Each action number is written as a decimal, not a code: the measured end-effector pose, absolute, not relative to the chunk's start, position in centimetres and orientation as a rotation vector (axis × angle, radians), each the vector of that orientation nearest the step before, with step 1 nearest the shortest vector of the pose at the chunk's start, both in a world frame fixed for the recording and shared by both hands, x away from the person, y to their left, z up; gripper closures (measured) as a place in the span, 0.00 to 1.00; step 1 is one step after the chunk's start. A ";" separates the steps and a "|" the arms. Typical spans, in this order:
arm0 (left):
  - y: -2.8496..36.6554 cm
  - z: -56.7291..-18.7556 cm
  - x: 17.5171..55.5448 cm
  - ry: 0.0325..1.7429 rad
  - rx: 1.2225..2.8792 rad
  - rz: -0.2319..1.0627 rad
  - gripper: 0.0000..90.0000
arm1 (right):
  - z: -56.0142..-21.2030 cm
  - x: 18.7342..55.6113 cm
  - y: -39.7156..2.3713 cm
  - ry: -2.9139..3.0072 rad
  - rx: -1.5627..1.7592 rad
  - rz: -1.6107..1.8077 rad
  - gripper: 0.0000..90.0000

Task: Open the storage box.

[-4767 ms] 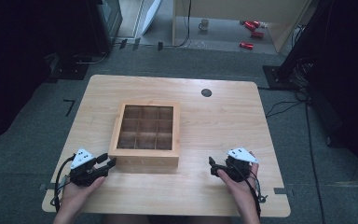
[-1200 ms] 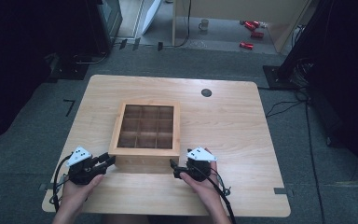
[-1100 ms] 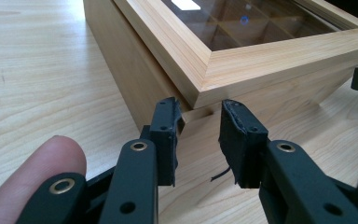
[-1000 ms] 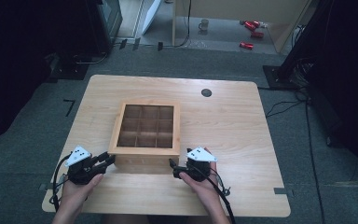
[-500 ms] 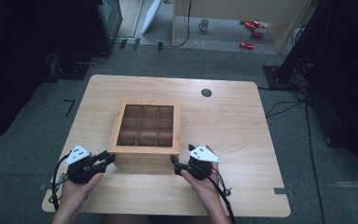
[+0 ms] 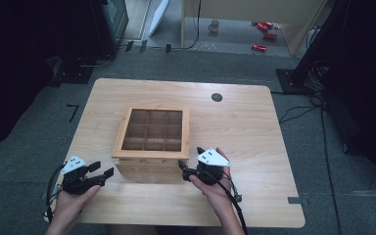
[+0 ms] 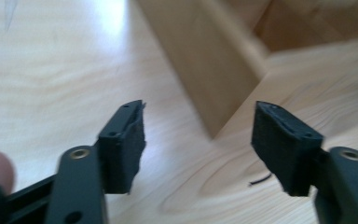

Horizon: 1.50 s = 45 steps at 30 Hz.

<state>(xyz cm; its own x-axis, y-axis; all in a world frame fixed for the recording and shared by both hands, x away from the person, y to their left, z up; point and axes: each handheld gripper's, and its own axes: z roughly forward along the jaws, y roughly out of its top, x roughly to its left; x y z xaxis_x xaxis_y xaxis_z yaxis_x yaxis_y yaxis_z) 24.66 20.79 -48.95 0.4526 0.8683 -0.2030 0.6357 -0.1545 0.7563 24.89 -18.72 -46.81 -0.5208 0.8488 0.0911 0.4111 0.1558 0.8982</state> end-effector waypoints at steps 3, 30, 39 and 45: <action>20.7 -49.9 24.6 1.295 1.933 0.384 0.31 | -46.3 25.1 -18.8 1.996 1.180 1.341 0.24; 19.5 -51.8 24.2 1.311 2.024 0.564 0.23 | -39.3 29.8 -19.0 1.910 1.008 1.353 0.22; 19.8 -51.7 24.1 1.335 1.995 0.562 0.28 | -38.7 32.5 -19.3 1.862 0.945 1.446 0.25; 20.2 -51.7 23.7 1.351 2.004 0.587 0.28 | -39.2 34.3 -19.0 1.890 0.944 1.432 0.34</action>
<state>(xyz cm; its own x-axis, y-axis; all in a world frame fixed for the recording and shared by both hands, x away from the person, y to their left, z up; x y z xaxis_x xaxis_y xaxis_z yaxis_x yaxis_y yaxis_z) 23.75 20.16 -51.69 0.3710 0.9286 0.0103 0.6409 -0.2641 0.7207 34.28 -19.00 -39.24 -0.5807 0.8135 -0.0314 0.1903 0.1731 0.9663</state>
